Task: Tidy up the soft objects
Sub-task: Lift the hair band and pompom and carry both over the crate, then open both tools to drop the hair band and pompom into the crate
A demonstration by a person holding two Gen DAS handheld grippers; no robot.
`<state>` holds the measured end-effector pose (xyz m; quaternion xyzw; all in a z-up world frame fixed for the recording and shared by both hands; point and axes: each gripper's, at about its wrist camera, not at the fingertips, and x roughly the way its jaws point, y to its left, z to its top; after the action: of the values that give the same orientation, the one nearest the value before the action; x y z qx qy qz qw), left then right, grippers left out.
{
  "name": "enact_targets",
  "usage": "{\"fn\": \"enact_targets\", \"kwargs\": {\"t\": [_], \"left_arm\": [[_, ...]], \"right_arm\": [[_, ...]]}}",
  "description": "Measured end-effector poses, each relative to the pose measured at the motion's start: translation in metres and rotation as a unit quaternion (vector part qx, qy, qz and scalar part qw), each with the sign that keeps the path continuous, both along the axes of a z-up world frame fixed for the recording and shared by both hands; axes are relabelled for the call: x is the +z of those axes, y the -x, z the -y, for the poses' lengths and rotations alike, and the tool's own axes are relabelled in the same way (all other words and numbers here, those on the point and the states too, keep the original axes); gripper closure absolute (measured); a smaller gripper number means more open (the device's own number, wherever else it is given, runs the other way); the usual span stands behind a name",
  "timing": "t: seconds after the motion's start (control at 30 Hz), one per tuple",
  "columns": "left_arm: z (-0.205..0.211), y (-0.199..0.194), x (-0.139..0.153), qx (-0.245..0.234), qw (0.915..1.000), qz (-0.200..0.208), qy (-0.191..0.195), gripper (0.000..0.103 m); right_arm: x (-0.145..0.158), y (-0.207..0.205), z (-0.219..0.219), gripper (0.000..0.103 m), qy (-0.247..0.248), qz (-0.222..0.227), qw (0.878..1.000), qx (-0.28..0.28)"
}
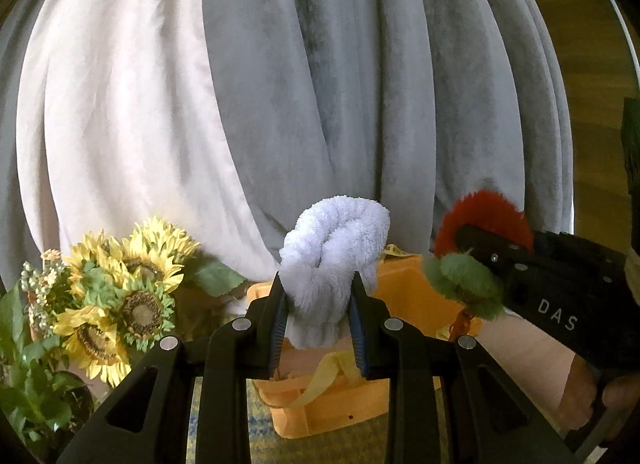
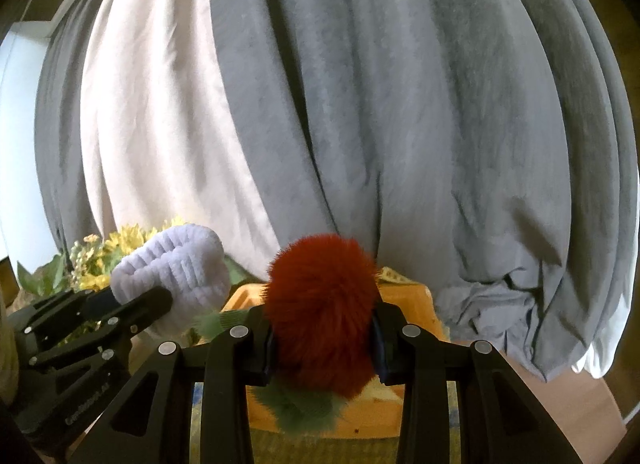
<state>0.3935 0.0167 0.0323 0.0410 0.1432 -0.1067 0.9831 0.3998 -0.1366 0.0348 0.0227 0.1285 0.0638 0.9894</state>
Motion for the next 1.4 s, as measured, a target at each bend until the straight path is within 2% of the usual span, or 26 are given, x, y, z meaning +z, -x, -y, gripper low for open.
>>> {"fn": "enact_targets", "kwargs": {"t": [0.37,0.73,1.27,1.33,1.4], "left_arm": [[0.003,-0.036,-0.011,0.006,0.9998,-0.014,-0.010,0.075],[0.008,-0.076,-0.034,0.011,0.9986,-0.044,-0.027,0.075],[0.019,-0.128,-0.071,0.005,0.9943,-0.092,-0.053,0.071],[0.020,-0.130,-0.073,0.007,0.9941,-0.096,-0.052,0.066],[0.021,-0.131,-0.073,0.007,0.9939,-0.097,-0.051,0.059]], "right_arm": [[-0.002,-0.035,0.001,0.067,0.012,-0.003,1.000,-0.004],[-0.015,-0.083,0.001,0.066,0.027,-0.020,0.999,-0.003],[-0.057,-0.137,0.010,0.065,0.030,-0.108,0.994,-0.005],[-0.061,-0.140,0.011,0.062,0.028,-0.119,0.992,-0.008],[-0.064,-0.143,0.013,0.052,0.022,-0.131,0.991,-0.008]]}}
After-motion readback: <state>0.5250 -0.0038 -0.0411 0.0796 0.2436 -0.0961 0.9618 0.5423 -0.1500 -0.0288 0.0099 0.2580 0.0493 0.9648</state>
